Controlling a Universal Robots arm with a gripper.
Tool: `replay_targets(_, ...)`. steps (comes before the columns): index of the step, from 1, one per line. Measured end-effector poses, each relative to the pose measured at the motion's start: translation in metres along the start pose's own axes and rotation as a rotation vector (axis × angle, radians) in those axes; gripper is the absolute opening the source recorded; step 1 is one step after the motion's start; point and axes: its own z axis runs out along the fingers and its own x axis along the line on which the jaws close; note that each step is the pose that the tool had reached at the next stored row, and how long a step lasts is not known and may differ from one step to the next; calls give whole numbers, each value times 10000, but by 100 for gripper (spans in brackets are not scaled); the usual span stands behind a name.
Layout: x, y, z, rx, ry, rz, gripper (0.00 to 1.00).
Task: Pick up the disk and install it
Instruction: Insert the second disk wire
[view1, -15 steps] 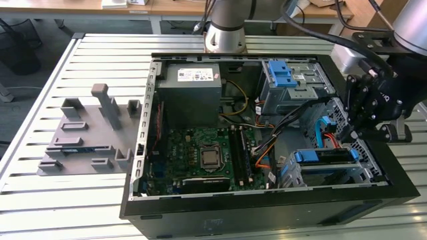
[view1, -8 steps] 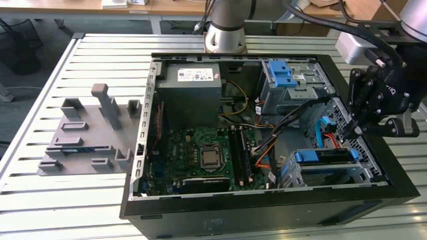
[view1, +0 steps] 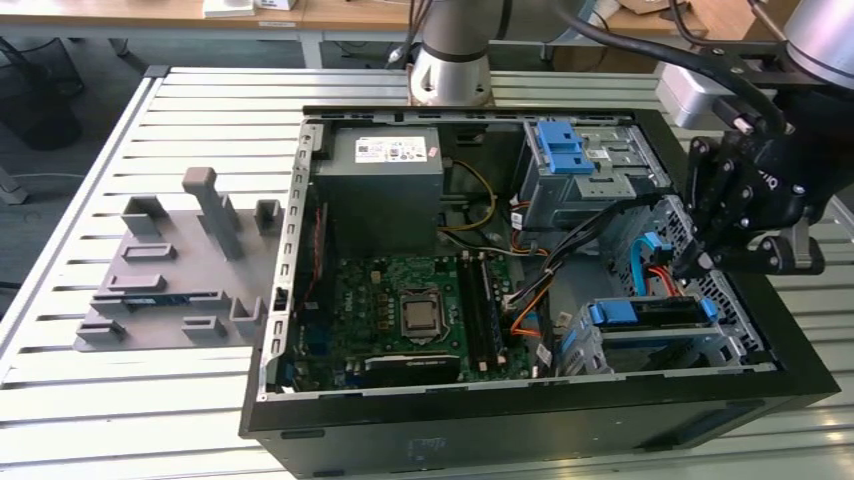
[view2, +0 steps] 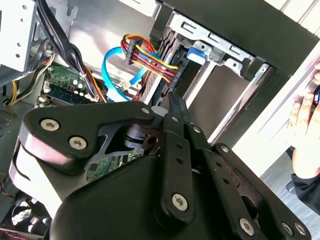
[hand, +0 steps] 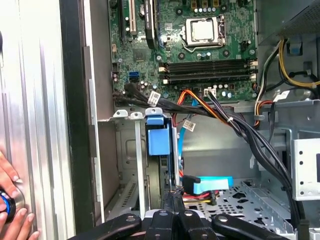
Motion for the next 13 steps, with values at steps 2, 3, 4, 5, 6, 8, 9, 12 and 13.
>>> replay_targets(2, 2, 24, -3, 0, 1, 0, 11)
replay_targets(3, 3, 33, -7, 0, 2, 1, 11)
replay_targets(4, 4, 43, -13, 0, 2, 1, 11)
replay_targets(5, 5, 55, -20, 0, 1, 1, 11)
replay_targets(6, 6, 68, -25, 0, -1, 1, 11)
replay_targets(8, 8, 98, -34, 3, 0, 0, 11)
replay_targets(9, 10, 114, -38, 5, 0, 0, 11)
replay_targets(12, 14, 168, -43, 15, -2, 1, 11)
replay_targets(13, 16, 184, -44, 20, -2, 1, 11)
